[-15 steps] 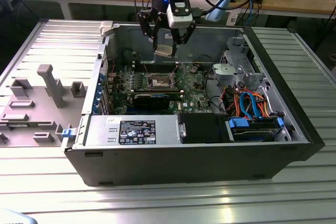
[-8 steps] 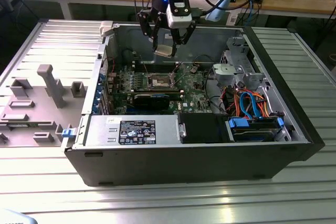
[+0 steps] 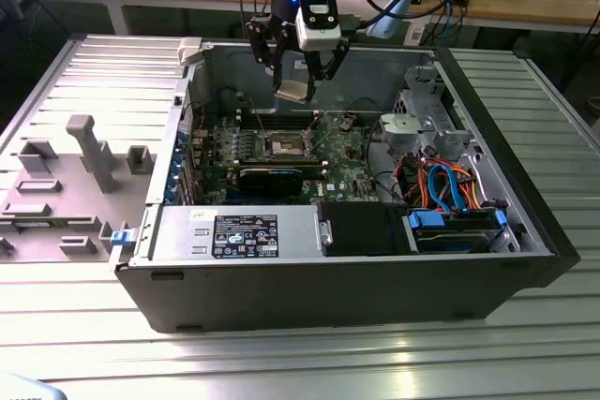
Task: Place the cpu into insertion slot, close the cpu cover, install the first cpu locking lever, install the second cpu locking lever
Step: 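Place the cpu into insertion slot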
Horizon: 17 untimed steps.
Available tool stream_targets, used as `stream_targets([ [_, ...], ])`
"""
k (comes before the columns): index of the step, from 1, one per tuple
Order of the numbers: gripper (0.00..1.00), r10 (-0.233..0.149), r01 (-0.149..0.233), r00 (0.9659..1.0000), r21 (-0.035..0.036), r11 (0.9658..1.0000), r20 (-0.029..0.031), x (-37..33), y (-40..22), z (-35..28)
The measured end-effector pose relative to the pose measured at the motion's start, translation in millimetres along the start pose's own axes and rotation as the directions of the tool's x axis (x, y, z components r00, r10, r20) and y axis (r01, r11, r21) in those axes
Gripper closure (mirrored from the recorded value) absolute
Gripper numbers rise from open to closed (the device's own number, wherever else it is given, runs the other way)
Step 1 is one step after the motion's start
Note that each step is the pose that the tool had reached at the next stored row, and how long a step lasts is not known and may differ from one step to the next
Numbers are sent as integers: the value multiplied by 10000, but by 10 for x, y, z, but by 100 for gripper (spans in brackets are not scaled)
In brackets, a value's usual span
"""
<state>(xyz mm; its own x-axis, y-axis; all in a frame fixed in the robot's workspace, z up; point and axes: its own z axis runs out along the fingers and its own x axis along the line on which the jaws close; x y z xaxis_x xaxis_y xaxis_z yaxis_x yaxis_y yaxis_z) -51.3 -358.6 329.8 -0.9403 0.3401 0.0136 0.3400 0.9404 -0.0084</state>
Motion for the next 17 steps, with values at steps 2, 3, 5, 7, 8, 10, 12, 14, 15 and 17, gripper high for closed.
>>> stream_targets([
  [2, 45, 58, -58, 10000, 2, 10000, 1, 0, 0, 1],
  [3, 45, 81, -81, 10000, 3, 10000, 1, 0, 0, 1],
  [5, 45, 136, -136, 9999, 4, 9999, 1, 0, 0, 2],
  [7, 45, 192, -192, 9998, 4, 9998, 1, 0, 0, 3],
  [8, 45, 220, -220, 9998, 5, 9998, 1, 0, 0, 3],
  [10, 45, 285, -285, 9996, 9, 9996, 3, 0, 0, 5],
  [12, 45, 358, -358, 9994, 22, 9994, 8, 0, 0, 7],
  [14, 45, 437, -437, 9990, 32, 9990, 11, 0, 0, 8],
  [15, 45, 487, -487, 9988, 38, 9988, 14, 0, 0, 9],
  [17, 45, 546, -546, 9985, 43, 9985, 15, 0, 0, 10],
])
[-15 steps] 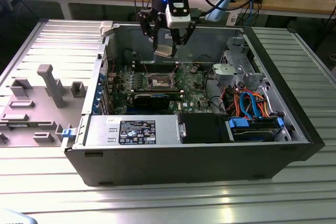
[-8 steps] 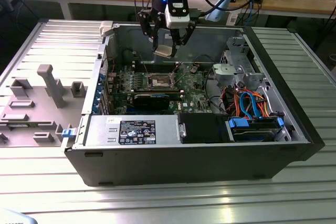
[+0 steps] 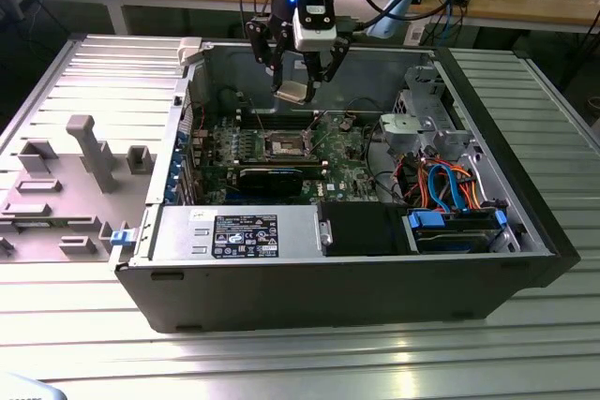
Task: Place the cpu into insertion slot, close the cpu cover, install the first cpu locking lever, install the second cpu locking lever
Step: 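Place the cpu into insertion slot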
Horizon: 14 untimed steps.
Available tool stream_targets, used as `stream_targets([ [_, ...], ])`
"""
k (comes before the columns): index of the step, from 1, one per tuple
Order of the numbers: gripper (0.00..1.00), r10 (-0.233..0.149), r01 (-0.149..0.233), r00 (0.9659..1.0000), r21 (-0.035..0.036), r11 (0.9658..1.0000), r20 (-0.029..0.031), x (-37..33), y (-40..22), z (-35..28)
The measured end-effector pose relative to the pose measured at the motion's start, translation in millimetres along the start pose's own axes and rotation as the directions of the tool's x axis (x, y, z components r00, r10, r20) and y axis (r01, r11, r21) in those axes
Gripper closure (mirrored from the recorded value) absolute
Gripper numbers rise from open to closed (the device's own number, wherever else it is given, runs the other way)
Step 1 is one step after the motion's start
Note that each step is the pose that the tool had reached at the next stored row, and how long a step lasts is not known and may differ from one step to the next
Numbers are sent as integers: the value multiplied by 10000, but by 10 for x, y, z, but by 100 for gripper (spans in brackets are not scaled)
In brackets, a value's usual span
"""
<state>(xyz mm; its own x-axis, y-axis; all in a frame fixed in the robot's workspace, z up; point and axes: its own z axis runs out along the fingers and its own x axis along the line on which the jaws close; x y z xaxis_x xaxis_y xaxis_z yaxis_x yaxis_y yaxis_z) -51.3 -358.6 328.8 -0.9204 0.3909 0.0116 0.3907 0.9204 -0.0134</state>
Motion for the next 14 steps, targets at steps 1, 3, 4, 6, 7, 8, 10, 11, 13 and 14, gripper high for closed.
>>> stream_targets([
  [1, 45, 28, -28, 10000, 1, 10000, 0, 0, 0, 1],
  [3, 45, 88, -88, 10000, 4, 10000, 2, 0, 0, 2],
  [4, 45, 113, -113, 9999, 6, 9999, 2, 0, 0, 2],
  [6, 45, 175, -175, 9998, 7, 9998, 2, 0, 0, 3],
  [7, 45, 207, -207, 9998, 8, 9998, 2, 0, 0, 3],
  [8, 45, 233, -234, 9997, 9, 9997, 2, 0, 0, 4],
  [10, 45, 312, -312, 9995, 13, 9995, 4, 0, 0, 5],
  [11, 45, 376, -376, 9993, 16, 9993, 5, 0, 0, 6],
  [13, 45, 449, -449, 9990, 25, 9990, 9, 0, 0, 7],
  [14, 45, 474, -474, 9989, 29, 9989, 10, 0, 0, 7],
])
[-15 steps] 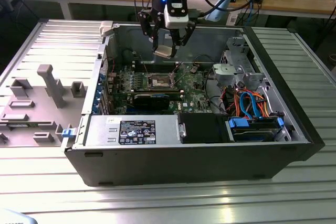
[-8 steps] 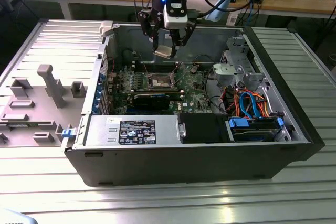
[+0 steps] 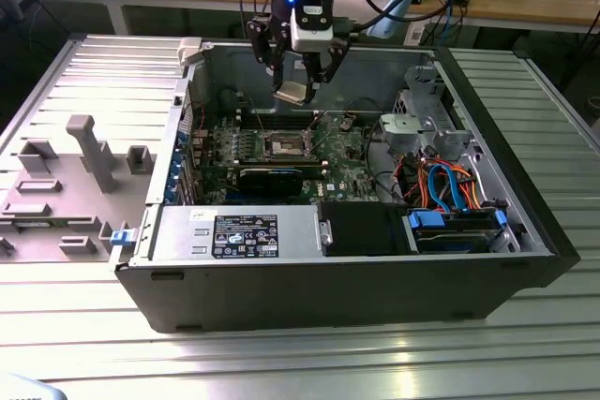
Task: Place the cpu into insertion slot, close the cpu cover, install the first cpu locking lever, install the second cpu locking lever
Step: 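Place the cpu into insertion slot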
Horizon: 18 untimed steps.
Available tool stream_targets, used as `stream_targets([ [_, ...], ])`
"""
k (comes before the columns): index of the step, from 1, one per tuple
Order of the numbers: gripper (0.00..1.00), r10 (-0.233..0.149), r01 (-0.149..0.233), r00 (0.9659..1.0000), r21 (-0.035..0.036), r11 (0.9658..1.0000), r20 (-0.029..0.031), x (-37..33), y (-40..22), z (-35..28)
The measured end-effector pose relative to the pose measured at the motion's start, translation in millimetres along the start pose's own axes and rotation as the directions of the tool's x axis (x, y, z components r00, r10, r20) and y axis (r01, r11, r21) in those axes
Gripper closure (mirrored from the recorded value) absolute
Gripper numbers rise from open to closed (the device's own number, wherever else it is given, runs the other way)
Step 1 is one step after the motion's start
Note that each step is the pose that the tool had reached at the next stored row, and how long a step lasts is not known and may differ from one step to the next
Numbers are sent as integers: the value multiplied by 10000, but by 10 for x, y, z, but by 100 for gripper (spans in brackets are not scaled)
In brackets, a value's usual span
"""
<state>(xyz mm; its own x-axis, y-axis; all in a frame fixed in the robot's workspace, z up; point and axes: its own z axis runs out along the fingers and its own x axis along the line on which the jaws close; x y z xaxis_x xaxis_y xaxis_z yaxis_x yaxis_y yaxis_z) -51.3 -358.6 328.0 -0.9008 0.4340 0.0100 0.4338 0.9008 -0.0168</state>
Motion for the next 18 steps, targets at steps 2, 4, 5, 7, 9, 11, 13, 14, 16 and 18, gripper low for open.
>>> stream_targets([
  [2, 45, 82, -82, 10000, 9, 10000, 3, 0, 0, 1],
  [4, 45, 137, -137, 9999, 13, 9999, 4, 0, 0, 1],
  [5, 45, 163, -163, 9999, 15, 9999, 5, 0, 0, 2],
  [7, 45, 212, -212, 9998, 19, 9998, 7, 0, 0, 2],
  [9, 45, 272, -272, 9996, 26, 9996, 9, 0, 0, 3],
  [11, 45, 332, -332, 9994, 32, 9994, 12, 0, 0, 3],
  [13, 45, 378, -378, 9993, 38, 9993, 14, 0, 0, 4],
  [14, 45, 414, -414, 9991, 41, 9991, 16, 0, 0, 4],
  [16, 45, 457, -457, 9990, 48, 9989, 19, 0, 0, 5],
  [18, 45, 512, -513, 9987, 57, 9987, 23, 0, 0, 5],
])
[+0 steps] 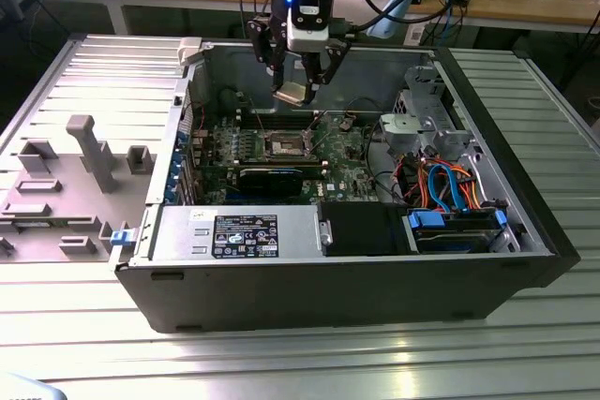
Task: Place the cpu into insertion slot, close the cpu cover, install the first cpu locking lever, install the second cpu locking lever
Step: 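Place the cpu into insertion slot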
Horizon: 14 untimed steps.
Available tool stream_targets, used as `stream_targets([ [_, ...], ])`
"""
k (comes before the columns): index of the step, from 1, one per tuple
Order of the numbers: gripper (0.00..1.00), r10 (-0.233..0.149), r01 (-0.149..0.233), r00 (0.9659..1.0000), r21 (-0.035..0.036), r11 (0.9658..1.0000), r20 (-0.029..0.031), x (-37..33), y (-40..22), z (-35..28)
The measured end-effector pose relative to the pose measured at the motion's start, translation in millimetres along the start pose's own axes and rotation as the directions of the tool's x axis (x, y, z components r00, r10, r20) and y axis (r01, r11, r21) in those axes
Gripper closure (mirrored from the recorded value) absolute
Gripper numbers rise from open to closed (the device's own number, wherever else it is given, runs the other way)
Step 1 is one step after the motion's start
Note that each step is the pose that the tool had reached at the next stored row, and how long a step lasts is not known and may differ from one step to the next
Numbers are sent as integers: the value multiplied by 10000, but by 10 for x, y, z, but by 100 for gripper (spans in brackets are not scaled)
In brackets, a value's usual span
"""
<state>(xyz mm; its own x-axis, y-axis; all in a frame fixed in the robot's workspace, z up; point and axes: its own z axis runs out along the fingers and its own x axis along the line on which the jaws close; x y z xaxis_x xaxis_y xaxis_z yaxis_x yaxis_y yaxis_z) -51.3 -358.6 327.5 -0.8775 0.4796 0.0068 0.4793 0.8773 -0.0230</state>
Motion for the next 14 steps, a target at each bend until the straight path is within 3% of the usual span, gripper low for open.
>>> stream_targets([
  [14, 45, 489, -489, 9988, 58, 9988, 24, 0, 0, 7],
])
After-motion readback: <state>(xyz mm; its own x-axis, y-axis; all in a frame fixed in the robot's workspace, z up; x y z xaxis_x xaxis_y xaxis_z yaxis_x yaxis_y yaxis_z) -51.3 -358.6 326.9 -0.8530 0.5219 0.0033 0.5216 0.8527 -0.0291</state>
